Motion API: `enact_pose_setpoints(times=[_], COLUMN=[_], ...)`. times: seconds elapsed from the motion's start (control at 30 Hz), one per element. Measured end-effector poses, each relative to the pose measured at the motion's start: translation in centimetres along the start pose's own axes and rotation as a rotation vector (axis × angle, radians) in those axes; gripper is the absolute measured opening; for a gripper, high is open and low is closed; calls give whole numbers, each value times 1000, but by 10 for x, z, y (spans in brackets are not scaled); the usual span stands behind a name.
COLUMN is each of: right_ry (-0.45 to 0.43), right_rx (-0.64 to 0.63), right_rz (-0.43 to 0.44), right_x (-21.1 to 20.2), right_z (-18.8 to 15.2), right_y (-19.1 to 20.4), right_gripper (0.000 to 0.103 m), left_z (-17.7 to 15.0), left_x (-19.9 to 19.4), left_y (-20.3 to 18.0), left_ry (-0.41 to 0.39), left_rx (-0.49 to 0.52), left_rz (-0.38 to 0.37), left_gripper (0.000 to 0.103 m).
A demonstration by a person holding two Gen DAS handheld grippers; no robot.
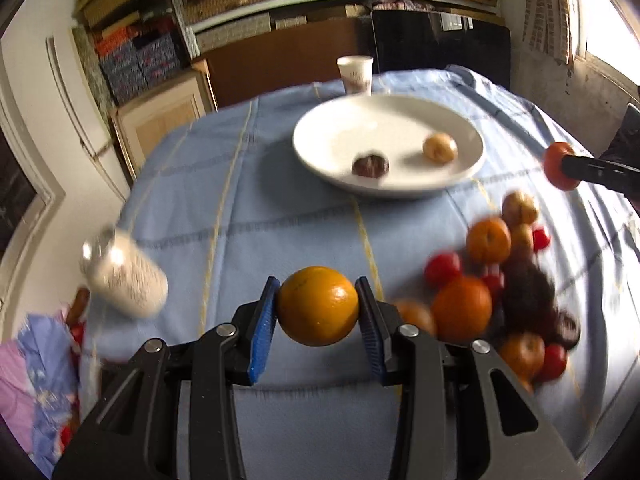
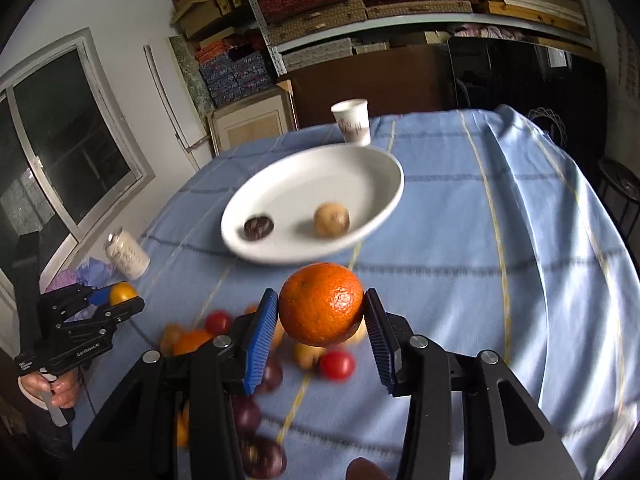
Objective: Organize fruits
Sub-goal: 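Release both fruits onto the white plate from the left and right tools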
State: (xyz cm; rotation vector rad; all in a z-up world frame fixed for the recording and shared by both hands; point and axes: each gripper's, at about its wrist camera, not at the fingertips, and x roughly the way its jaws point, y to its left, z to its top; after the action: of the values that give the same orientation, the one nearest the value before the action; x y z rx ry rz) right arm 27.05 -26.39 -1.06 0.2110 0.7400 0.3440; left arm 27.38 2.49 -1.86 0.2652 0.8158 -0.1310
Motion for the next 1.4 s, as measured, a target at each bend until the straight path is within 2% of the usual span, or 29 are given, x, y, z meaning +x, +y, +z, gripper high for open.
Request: enact_pose_setpoints(times=[0.23,0.4,0.7,0.9,0.97,1.0,1.07,1.17,1.2,1.23,1.27,1.4], right_ry=[-8,17,29,46,39,36,27,-2,-11,-18,-24,-27], right_rx=[48,55,26,18,17,19,21,-5,-15,-27,-34,-65], right_rz=[9,11,-3,-2,1,-1,3,12,9,9,14,35], right_x=[46,76,101,113,112,110,102,77,68,58,47,13], right_z=[39,50,60,61,62,63,64,61,58,54,47,14], right_y=[-13,-16,-11,-9,-8,-7,-7,-3,-1,1,3,8], right_gripper=[45,45,45,46,50,54,55,55,55,55,55,56], left_z=[70,109,132,133,133,133,131,128,125,121,115,81], left_x=[33,73,124,130,129,129,118,89,79,71,60,29], left_y=[-13,-24,-33,-34,-37,-37,-35,-29,-25,-21,-17,-2], left_ry=[-9,8,42,37,34,35,3,-45,-55,-62,-68,-59], left_rx=[27,24,29,40,53,56,56,52,41,32,20,-34], left_rz=[46,69,99,113,137,146,171,178,173,169,163,116], left_gripper=[38,38,38,38,38,51,69,72,80,83,87,90])
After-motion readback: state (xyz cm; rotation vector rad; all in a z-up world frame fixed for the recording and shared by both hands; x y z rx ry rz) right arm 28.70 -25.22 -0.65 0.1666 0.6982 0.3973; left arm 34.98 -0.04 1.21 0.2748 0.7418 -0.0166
